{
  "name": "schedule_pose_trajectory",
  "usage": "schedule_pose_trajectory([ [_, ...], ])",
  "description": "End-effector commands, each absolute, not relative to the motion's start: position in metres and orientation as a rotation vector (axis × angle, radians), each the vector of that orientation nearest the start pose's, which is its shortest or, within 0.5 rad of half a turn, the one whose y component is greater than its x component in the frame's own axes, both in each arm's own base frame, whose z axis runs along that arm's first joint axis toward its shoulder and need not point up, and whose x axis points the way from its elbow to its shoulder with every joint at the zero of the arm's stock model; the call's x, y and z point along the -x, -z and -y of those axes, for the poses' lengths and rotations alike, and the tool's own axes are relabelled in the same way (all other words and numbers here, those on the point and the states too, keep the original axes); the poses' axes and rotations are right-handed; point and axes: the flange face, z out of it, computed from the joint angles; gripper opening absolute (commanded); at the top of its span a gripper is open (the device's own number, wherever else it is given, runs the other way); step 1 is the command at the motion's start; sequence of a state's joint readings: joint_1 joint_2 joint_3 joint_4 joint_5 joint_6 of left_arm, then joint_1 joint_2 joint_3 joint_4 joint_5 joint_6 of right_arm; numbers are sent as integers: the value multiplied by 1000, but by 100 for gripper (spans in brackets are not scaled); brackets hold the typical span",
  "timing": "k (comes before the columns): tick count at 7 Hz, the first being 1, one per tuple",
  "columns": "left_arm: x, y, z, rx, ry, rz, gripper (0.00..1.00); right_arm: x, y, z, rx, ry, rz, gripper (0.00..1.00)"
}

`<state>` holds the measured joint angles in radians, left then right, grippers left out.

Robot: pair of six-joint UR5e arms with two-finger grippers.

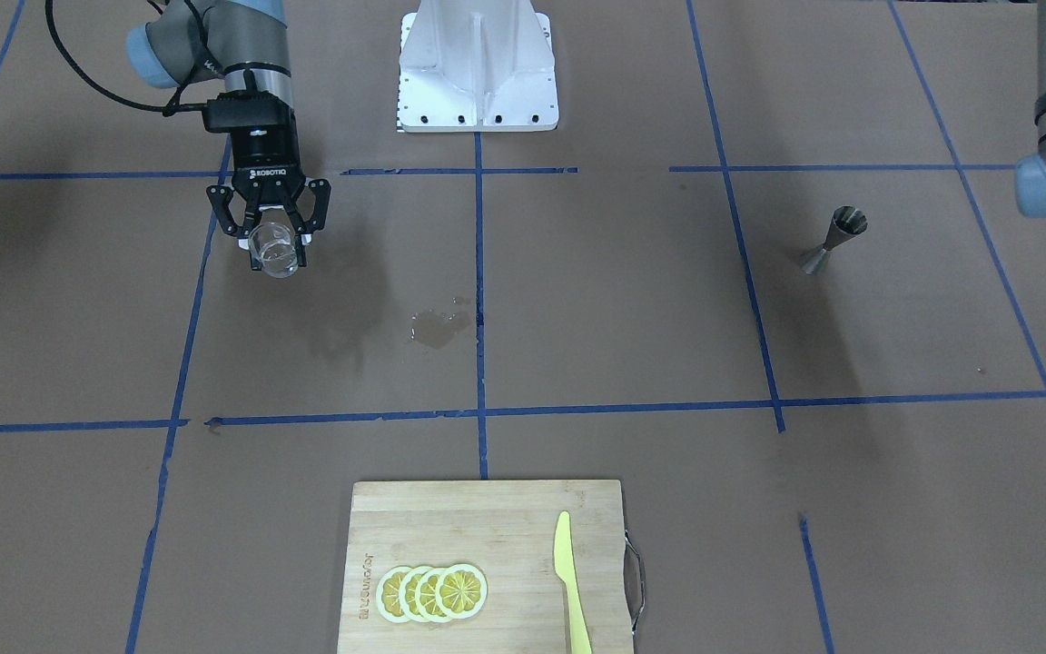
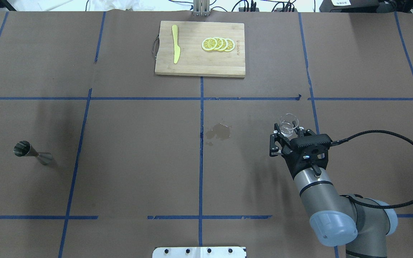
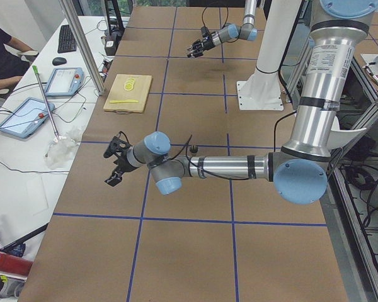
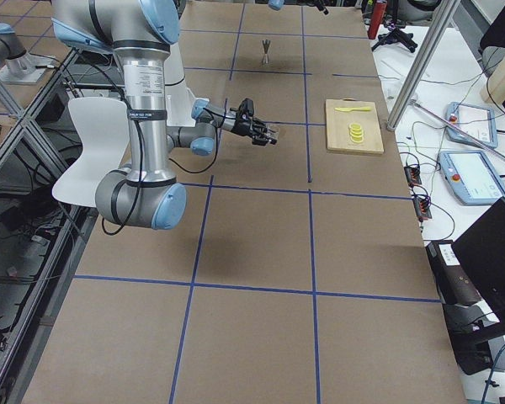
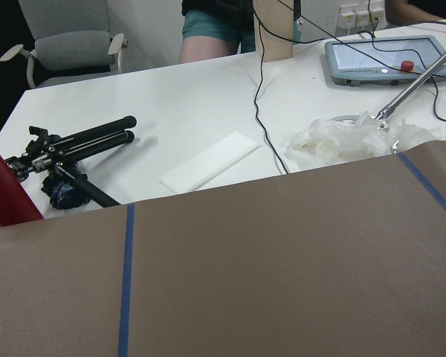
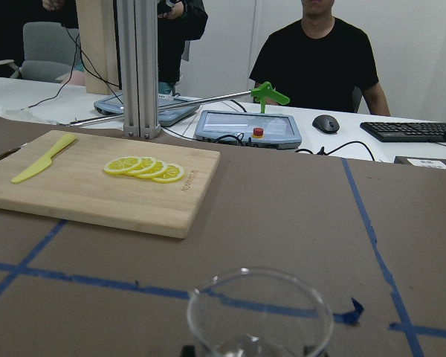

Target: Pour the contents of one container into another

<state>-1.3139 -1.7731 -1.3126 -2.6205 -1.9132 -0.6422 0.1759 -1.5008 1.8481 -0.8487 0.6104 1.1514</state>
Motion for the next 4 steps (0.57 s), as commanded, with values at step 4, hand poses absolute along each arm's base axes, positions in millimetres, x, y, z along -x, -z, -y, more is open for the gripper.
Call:
schedule_pose_trajectory([
  [4,-26,-551,627,-550,142,-814,100,429,-504,299,-1203,-381,642,0],
])
